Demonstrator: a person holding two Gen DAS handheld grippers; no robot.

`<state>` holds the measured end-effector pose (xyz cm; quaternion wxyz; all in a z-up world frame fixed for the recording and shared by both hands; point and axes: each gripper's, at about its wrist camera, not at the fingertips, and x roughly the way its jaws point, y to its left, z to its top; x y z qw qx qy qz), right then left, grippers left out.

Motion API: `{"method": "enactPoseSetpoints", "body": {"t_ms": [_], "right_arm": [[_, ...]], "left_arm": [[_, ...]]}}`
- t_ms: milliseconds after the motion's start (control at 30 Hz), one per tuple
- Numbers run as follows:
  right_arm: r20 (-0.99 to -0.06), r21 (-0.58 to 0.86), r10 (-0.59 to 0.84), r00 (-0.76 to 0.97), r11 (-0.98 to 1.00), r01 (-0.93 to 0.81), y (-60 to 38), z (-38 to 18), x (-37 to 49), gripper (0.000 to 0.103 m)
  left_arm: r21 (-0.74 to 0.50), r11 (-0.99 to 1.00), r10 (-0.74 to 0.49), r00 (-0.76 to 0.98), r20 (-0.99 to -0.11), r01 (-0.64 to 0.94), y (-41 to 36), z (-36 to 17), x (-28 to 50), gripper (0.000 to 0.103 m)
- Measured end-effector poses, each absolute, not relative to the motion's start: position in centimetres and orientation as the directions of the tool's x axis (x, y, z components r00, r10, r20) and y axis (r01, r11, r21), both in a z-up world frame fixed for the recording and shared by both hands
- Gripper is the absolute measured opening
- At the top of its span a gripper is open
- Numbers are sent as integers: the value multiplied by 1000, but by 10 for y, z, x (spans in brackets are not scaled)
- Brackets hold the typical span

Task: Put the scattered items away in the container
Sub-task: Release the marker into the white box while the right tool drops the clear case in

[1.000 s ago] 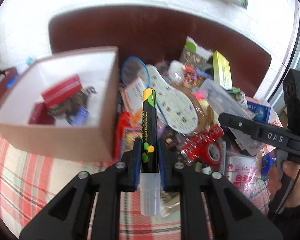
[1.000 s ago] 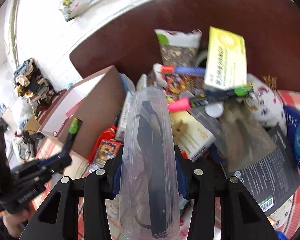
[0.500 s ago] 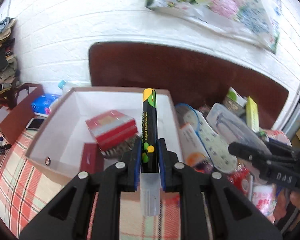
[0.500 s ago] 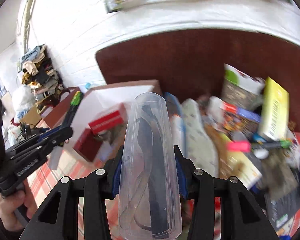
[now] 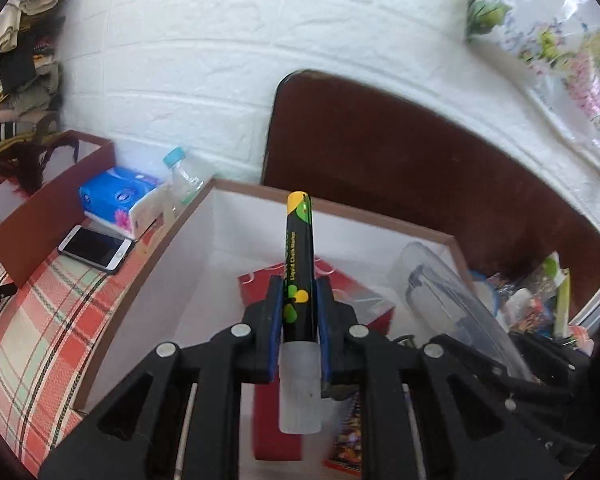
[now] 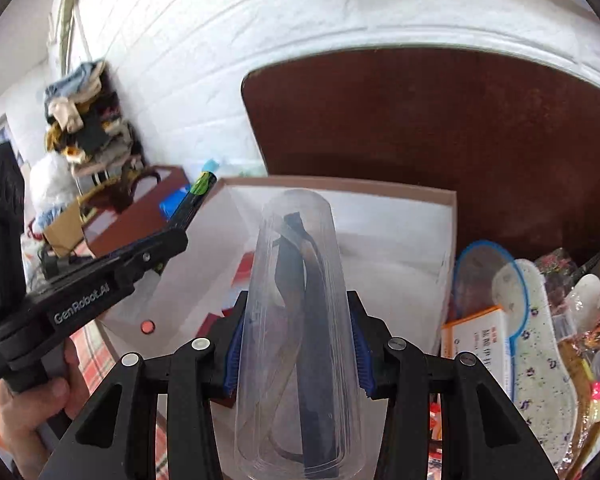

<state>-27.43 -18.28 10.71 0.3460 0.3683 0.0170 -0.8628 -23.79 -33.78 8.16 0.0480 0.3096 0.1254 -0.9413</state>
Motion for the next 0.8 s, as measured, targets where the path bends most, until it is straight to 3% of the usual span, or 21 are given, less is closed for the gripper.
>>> {"method": "enactPoseSetpoints", "body": {"t_ms": [167,200,233,267,300,667,800], "right_arm": [[-641,225,-594,-486,-751,621,-186,105,-269,46],[-636,225,-599,-487,-748,625,-186,106,-267,51],[-634,227,-603,-485,-744,628,-185,106,-266,56],[-630,233,-611,-480,-738,633,-182,105,-266,72],[-627,242,-623,-467,-726,644,-181,105,-265,87],[-551,337,-644,-530,-753,566,-116,133,-273,90],[-574,360,-588,-570,-806,469,-82,131,-284,90]], "left_arm": [[-181,-964,-47,-798,-601,193,-338,82,-235,16],[-171,-964,-62,-795,-603,205,-338,83,-235,22],[-158,-961,-85,-789,-609,226,-337,84,-235,51],[-137,-958,-119,-783,-610,251,-336,85,-235,87],[-114,-956,-150,-786,-600,270,-335,87,-234,95],[-155,-976,-44,-831,-555,155,-306,103,-229,97],[-160,-982,7,-840,-542,95,-290,108,-230,97]]}}
